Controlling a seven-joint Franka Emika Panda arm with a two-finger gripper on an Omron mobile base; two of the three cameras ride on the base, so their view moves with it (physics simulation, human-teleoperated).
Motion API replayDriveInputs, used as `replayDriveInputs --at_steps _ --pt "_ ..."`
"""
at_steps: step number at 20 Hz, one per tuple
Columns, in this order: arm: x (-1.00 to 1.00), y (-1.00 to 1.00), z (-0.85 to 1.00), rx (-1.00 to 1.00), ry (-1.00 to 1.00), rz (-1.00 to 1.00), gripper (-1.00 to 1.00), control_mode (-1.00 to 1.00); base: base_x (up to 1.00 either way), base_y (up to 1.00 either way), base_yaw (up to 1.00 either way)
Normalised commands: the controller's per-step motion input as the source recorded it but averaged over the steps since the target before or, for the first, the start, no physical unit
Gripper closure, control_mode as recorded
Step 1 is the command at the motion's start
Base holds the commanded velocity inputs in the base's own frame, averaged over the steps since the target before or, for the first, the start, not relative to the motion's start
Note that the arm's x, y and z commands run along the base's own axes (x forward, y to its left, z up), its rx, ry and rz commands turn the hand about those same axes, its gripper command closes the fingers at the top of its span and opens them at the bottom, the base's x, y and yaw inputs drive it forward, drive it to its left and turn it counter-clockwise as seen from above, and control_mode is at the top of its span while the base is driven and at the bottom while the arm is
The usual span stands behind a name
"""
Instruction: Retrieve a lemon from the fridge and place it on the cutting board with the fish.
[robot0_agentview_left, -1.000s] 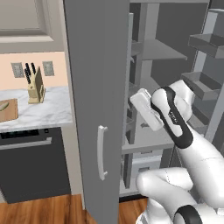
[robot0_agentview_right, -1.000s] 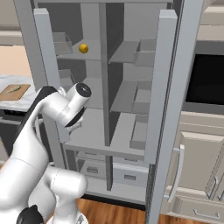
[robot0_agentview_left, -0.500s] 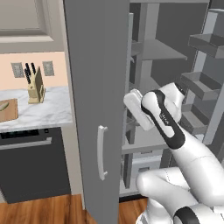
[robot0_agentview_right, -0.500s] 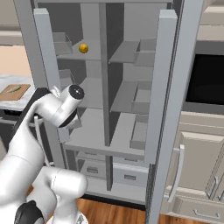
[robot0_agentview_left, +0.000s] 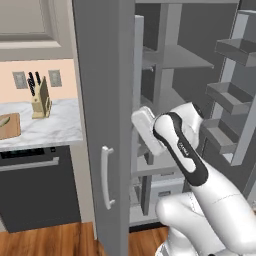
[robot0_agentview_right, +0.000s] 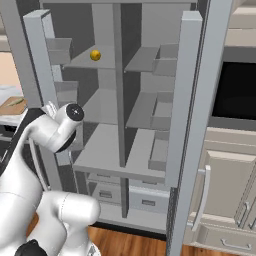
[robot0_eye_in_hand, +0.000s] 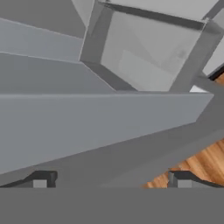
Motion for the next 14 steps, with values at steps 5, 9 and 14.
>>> replayDriveInputs --at_steps 5,9,14 --pt "-0.78 0.98 0.13 0.0 0.0 0.01 -1.0 -1.0 0.0 0.0 0.0" --pt "-0.75 1.0 0.35 -0.02 0.0 0.0 -1.0 -1.0 0.0 0.0 0.0" --pt "-0.58 0.37 0.53 -0.05 -0.01 0.0 -1.0 -1.0 0.0 0.0 0.0"
